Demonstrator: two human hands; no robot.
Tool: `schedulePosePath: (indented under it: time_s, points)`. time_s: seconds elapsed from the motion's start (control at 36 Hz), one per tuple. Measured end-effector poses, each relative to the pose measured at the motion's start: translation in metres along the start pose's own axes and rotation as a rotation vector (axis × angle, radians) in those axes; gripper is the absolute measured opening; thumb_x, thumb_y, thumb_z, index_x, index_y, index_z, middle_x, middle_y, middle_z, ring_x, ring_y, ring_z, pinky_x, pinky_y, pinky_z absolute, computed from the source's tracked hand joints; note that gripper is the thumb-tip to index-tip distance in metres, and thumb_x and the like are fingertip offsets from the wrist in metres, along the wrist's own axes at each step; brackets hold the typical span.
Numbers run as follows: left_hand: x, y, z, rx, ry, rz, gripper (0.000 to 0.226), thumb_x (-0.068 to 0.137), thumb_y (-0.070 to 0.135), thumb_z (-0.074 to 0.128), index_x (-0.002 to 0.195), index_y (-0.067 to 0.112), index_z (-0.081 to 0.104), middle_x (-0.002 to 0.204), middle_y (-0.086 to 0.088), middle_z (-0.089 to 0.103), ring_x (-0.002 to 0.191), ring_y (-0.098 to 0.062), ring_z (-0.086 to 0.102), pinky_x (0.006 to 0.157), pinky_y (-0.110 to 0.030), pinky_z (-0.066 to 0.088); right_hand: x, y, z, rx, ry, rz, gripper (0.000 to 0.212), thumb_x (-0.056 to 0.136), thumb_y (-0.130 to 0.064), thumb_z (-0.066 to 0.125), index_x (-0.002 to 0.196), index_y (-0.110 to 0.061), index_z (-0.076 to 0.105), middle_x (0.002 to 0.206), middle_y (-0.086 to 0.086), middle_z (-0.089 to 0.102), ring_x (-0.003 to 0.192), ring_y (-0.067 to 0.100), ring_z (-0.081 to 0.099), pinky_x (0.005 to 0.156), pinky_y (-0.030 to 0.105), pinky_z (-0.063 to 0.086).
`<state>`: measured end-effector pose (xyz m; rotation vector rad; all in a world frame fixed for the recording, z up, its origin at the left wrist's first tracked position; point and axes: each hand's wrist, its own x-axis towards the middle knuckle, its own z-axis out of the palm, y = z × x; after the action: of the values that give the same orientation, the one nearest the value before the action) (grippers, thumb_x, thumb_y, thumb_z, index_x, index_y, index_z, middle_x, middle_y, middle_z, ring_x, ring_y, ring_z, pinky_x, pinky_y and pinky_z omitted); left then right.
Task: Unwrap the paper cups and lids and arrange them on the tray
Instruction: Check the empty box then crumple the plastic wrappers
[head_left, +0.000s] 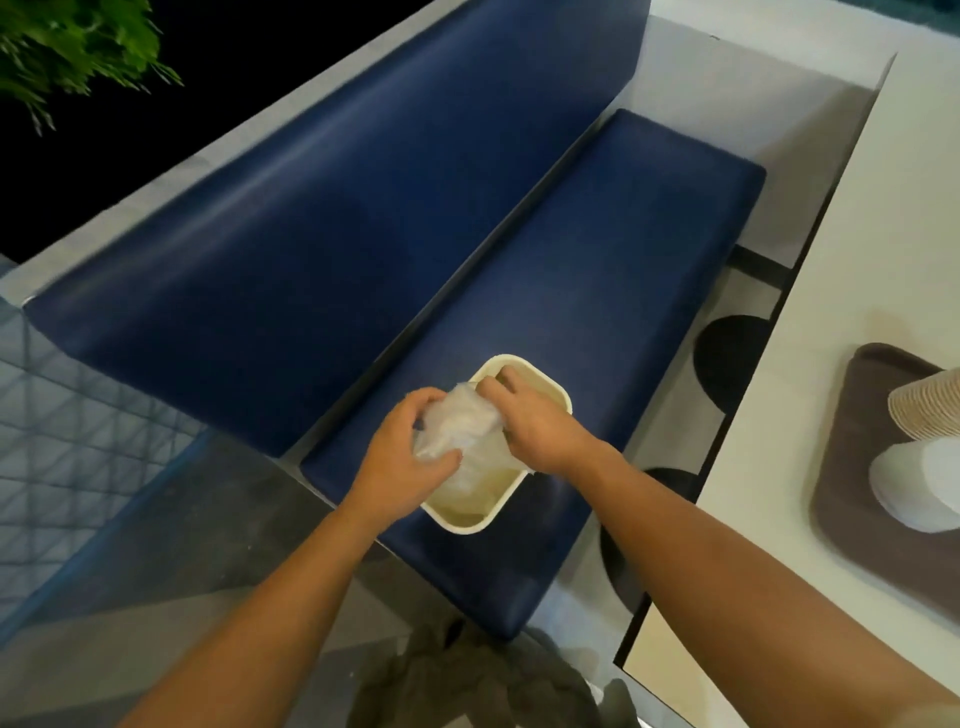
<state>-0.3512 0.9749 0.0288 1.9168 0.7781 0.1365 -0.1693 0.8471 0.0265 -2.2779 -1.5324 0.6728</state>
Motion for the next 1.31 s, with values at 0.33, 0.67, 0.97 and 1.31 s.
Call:
schedulePosePath:
  time_s: [0.33, 0.67, 0.97, 1.31]
  points:
    - [0.007, -0.015, 0.023, 0.661, -0.225, 0.171, 0.023, 0.096, 0.034, 0.065, 0.115, 0.034, 0.052, 0.114, 0.011, 0.035, 0.092, -0.014, 0.049, 0.065, -0.016, 0.036, 0.022, 0.011, 0.017, -0.471, -0.023, 0.023, 0.056, 0.089, -0.026, 0.066, 0.139, -0.037, 0.044, 0.156, 0.012, 0.024, 0.137, 0.038, 0.032, 0.114, 0.054, 0.033]
    - [-0.003, -0.013, 0.034, 0.848, -0.138, 0.127, 0.057, 0.091, 0.061, 0.062, 0.14, 0.036, 0.049, 0.151, -0.003, 0.027, 0.124, -0.022, 0.041, 0.1, -0.037, 0.047, 0.006, -0.003, 0.019, -0.418, 0.076, 0.095, 0.044, 0.091, -0.04, 0.055, 0.133, -0.027, 0.05, 0.139, 0.008, 0.04, 0.122, 0.031, 0.041, 0.102, 0.048, 0.041]
    - [0.014, -0.024, 0.05, 0.842, -0.294, 0.119, 0.046, 0.1, 0.047, 0.054, 0.141, 0.028, 0.059, 0.142, 0.003, 0.049, 0.13, -0.02, 0.045, 0.11, -0.037, 0.041, 0.037, 0.008, 0.036, -0.383, -0.351, 0.251, 0.056, 0.098, -0.026, 0.054, 0.152, -0.031, 0.04, 0.151, 0.008, 0.046, 0.14, 0.036, 0.036, 0.114, 0.054, 0.03]
    - [0.013, -0.025, 0.051, 0.648, -0.157, 0.163, 0.058, 0.102, 0.047, 0.054, 0.156, 0.033, 0.038, 0.163, 0.004, 0.029, 0.145, -0.017, 0.037, 0.114, -0.036, 0.043, 0.007, 0.001, 0.023, -0.356, -0.033, 0.299, 0.026, 0.095, -0.022, 0.056, 0.118, -0.022, 0.07, 0.126, 0.002, 0.055, 0.115, 0.028, 0.046, 0.105, 0.044, 0.037]
